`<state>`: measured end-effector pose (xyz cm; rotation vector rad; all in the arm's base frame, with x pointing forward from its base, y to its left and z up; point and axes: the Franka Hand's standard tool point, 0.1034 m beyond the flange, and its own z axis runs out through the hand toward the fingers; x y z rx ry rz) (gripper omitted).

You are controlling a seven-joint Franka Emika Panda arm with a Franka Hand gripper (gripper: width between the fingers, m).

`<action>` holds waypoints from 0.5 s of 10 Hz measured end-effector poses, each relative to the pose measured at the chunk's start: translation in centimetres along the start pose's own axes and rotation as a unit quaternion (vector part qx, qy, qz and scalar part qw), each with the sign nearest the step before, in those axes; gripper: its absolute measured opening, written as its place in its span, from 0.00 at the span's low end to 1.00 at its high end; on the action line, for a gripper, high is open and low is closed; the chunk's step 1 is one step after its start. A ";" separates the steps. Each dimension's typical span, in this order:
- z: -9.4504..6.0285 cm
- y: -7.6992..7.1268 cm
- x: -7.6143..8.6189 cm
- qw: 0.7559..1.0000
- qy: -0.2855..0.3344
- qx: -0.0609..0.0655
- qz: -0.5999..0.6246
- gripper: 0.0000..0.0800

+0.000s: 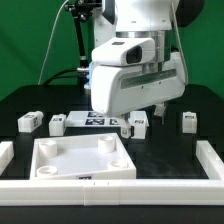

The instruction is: Assemble one leg

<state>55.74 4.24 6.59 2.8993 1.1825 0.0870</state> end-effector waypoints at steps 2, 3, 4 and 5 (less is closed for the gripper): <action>0.0 0.0 0.0 1.000 0.000 0.000 0.000 0.81; 0.0 0.0 0.0 1.000 0.000 0.000 0.000 0.81; 0.0 0.0 0.0 1.000 0.000 0.000 0.000 0.81; 0.0 0.0 0.0 1.000 0.000 0.000 -0.001 0.81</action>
Offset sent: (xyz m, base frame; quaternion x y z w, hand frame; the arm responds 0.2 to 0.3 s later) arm 0.0000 0.0000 0.0000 0.0000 0.0000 0.0000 1.0000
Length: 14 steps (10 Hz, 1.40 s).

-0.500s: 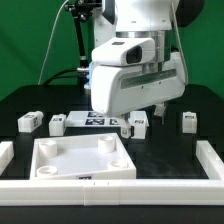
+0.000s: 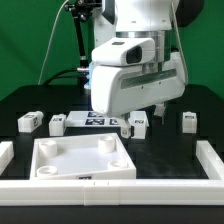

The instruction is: Assemble one leg

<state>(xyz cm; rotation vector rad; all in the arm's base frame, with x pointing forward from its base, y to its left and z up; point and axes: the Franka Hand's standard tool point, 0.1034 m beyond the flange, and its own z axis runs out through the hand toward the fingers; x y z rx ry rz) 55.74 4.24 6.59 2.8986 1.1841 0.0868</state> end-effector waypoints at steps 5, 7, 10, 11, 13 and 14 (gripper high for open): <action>0.6 2.7 -4.6 0.972 -0.017 0.022 -0.231 0.81; 0.8 2.6 -5.0 0.973 -0.019 0.023 -0.227 0.81; 1.0 2.6 -5.1 0.972 -0.019 0.024 -0.233 0.81; 1.3 3.0 -5.0 0.963 -0.015 0.020 -0.269 0.81; 1.5 3.5 -6.1 0.934 -0.010 0.001 -0.357 0.81; 1.8 3.2 -6.6 0.922 -0.017 0.000 -0.386 0.81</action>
Offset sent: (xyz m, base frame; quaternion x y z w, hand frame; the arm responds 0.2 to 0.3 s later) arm -0.0114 -0.0287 0.0001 0.0835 0.0441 -0.2675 0.9589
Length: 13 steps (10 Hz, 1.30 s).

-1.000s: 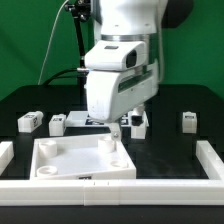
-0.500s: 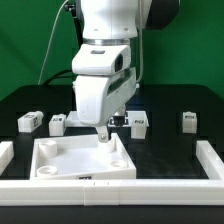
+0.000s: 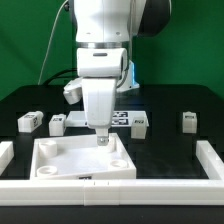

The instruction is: Assemble one leg

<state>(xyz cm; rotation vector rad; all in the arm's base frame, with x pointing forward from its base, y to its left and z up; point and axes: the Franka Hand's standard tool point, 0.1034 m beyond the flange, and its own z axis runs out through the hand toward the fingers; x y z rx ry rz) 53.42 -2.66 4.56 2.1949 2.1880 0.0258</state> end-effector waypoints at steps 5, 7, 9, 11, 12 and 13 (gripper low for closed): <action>0.8 -1.4 -1.1 0.998 -0.010 0.013 -0.055 0.81; 1.0 -1.5 -1.4 0.998 -0.009 0.014 -0.060 0.81; 1.8 -2.5 -3.0 0.996 -0.008 0.019 -0.082 0.81; 1.8 -2.9 -3.7 0.996 -0.008 0.019 -0.083 0.81; 1.8 -2.9 -3.7 0.996 -0.008 0.019 -0.082 0.81; 1.8 -2.9 -3.7 0.996 -0.008 0.019 -0.082 0.81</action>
Offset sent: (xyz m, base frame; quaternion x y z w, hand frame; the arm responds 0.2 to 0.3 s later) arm 0.0000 0.0000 0.0000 0.0000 0.0000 0.0000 1.0000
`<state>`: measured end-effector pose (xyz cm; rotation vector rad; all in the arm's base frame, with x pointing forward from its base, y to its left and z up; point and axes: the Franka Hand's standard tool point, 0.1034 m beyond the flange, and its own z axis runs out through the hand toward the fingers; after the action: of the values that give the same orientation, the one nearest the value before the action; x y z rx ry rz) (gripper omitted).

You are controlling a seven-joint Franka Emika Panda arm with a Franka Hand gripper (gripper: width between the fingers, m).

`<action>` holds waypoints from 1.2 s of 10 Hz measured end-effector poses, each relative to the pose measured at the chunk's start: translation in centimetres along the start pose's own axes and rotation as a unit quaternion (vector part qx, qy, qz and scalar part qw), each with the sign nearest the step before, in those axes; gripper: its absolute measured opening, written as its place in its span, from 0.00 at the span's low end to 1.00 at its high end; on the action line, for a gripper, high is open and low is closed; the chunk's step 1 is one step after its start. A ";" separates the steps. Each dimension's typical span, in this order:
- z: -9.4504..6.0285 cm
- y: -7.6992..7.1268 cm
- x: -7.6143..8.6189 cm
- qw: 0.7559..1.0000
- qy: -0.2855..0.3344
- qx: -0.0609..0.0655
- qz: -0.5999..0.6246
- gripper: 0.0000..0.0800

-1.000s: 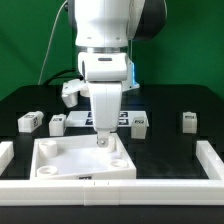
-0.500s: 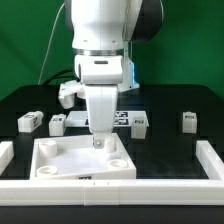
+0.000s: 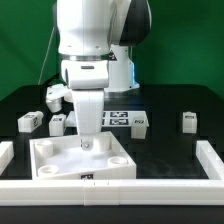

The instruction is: Assemble one leg

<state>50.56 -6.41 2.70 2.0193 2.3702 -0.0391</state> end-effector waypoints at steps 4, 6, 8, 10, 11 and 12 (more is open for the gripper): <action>-0.6 0.1 -0.4 1.000 -0.003 -0.004 0.002 0.81; -0.5 -0.7 -0.8 1.000 -0.003 0.000 0.006 0.81; 0.2 -1.3 -0.8 1.000 -0.001 0.008 0.009 0.81; 1.5 -1.9 -0.5 1.000 0.003 0.017 0.009 0.81; 1.6 -1.8 -0.4 1.000 0.004 0.018 0.008 0.81; 1.7 -1.5 -0.4 1.000 0.004 0.017 0.008 0.81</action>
Offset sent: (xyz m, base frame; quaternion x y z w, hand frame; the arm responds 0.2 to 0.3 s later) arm -0.0094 -0.0120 0.0208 -0.0032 -0.0276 -0.0182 0.9994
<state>49.10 -7.10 1.04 2.0566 2.3749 -0.0712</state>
